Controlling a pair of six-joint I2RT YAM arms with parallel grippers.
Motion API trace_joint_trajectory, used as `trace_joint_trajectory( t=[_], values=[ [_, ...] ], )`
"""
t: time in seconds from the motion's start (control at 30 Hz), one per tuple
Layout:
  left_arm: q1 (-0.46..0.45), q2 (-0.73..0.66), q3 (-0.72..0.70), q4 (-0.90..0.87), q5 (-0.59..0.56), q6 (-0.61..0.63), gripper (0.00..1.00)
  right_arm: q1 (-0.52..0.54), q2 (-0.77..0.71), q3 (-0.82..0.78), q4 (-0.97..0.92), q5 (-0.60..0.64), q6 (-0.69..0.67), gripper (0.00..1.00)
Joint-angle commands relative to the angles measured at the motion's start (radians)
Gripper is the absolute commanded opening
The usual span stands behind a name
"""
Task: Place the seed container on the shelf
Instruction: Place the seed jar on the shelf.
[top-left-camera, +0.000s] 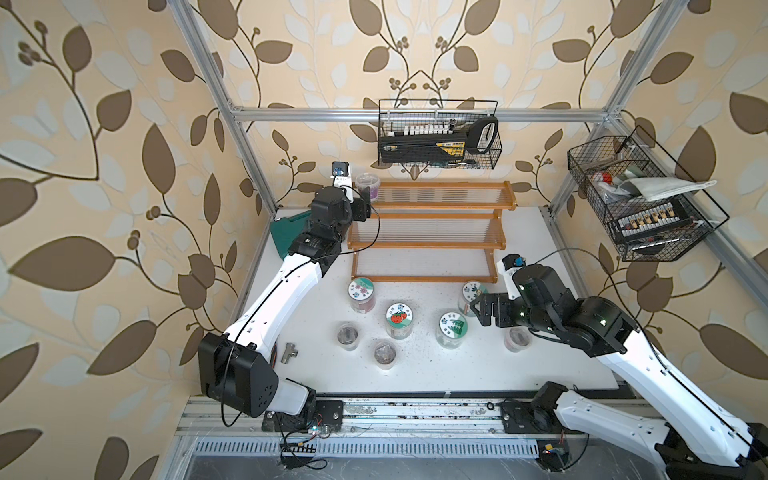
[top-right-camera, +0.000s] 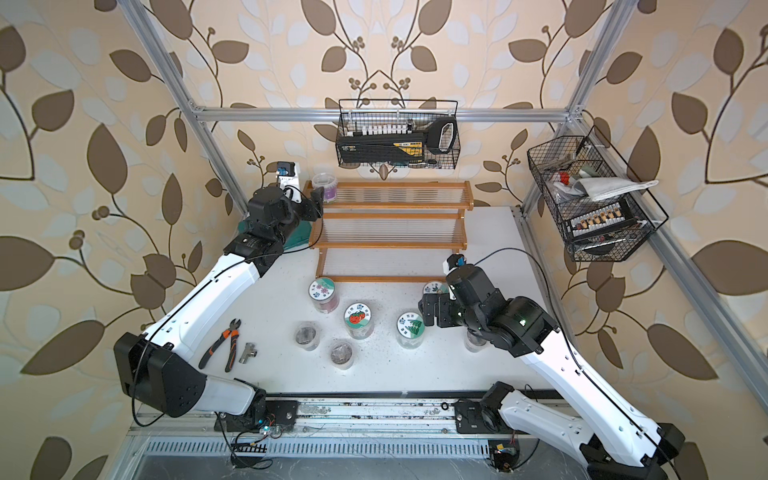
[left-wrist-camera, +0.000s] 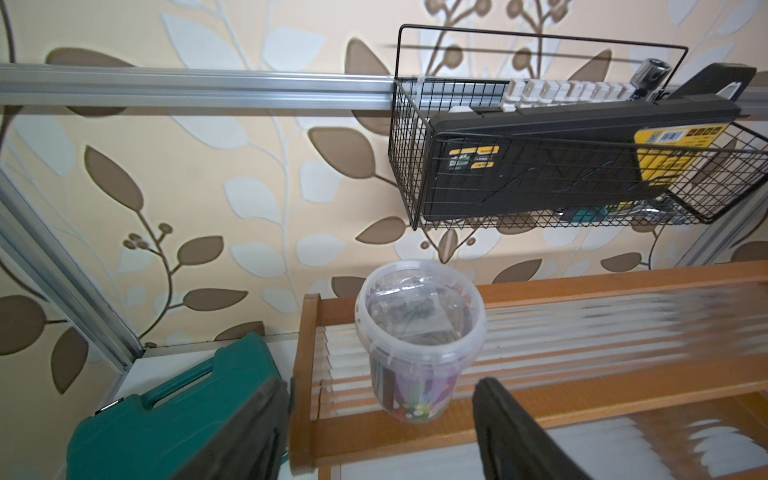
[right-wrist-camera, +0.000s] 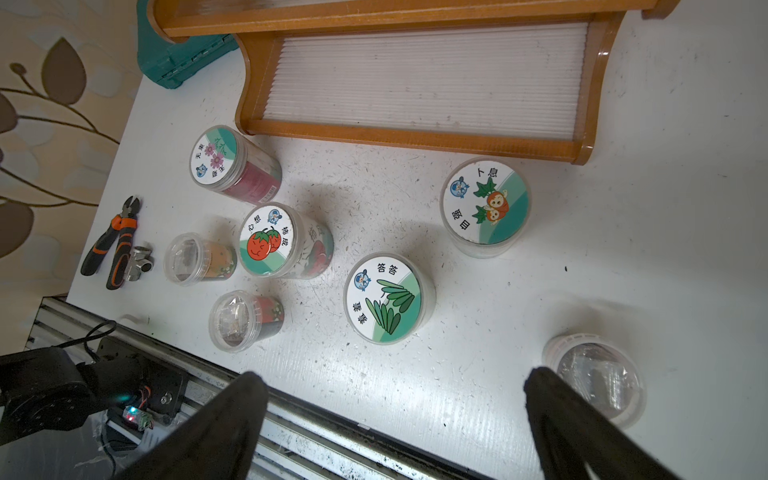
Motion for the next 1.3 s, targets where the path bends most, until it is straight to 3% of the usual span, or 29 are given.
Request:
trace_joint_trajectory(
  t=[0.0, 0.73, 1.27],
  values=[
    [0.012, 0.006, 0.046, -0.004, 0.032, 0.009, 0.73, -0.004, 0.002, -0.020, 0.009, -0.011, -0.007, 0.99],
    [0.065, 0.117, 0.133, -0.069, 0.032, 0.002, 0.75, -0.027, 0.021, -0.040, 0.019, -0.037, -0.016, 0.99],
    [0.068, 0.063, 0.102, -0.101, 0.047, -0.010, 0.75, -0.039, 0.030, -0.046, 0.022, -0.052, -0.022, 0.99]
  ],
)
